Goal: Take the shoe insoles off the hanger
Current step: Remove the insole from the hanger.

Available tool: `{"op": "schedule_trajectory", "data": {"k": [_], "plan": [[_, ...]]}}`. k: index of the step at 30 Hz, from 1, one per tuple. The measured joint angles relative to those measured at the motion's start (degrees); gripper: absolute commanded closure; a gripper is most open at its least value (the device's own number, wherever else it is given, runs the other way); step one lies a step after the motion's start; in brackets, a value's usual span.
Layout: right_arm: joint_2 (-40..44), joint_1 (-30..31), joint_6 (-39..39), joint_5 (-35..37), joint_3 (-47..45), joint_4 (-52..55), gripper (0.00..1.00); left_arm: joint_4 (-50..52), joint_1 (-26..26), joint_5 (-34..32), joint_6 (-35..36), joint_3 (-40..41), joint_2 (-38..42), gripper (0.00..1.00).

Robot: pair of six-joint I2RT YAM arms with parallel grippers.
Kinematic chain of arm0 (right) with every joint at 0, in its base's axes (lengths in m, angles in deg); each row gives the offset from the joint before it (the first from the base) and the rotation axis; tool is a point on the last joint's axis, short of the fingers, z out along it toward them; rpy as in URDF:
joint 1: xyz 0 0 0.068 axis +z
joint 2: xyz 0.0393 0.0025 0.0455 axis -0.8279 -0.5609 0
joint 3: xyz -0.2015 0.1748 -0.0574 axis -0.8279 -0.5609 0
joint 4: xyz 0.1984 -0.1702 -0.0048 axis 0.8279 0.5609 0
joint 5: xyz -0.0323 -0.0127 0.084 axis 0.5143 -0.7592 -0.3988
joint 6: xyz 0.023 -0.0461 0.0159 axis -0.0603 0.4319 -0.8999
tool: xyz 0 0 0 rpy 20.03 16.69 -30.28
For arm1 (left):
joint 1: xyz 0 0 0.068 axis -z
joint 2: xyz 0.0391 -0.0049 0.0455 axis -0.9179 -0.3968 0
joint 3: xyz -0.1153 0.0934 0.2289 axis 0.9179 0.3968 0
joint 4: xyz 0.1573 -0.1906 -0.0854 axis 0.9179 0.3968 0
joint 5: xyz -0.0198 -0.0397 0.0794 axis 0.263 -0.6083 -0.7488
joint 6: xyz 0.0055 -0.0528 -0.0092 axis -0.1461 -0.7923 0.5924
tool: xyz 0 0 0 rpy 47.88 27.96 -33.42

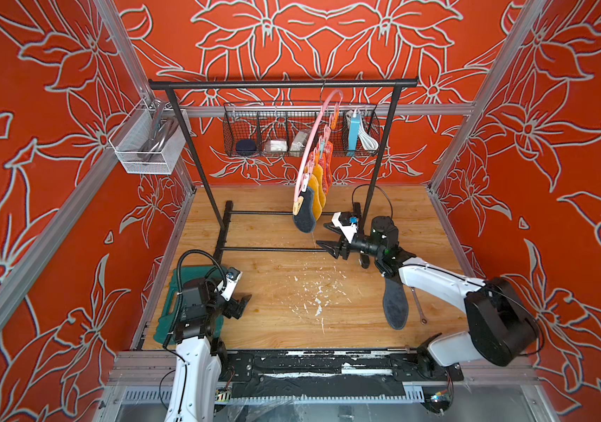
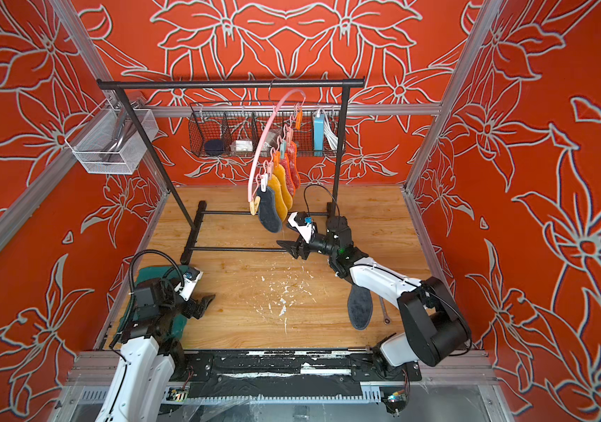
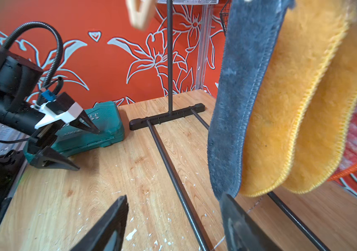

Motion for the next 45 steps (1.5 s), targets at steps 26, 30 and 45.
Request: {"op": "schedule_trajectory", "data": {"k": [26,30,45], "plan": [[-11.34,5.03,-10.78,1.31,5.22,-10.82,1.0,4.79,0.0,3.04,3.82,-1.05,-0.72,0.02],[-10.45,5.4,-13.9,0.87,4.92,-10.47,1.0,9.94,0.0,4.87,6.82,-4.61,-1.11,0.02],[-0.2,7.69,-16.44,0.7,3.19,-3.98,1.0,27.58,0.11,16.94,5.7,-26.62,-6.69,0.02]]}}
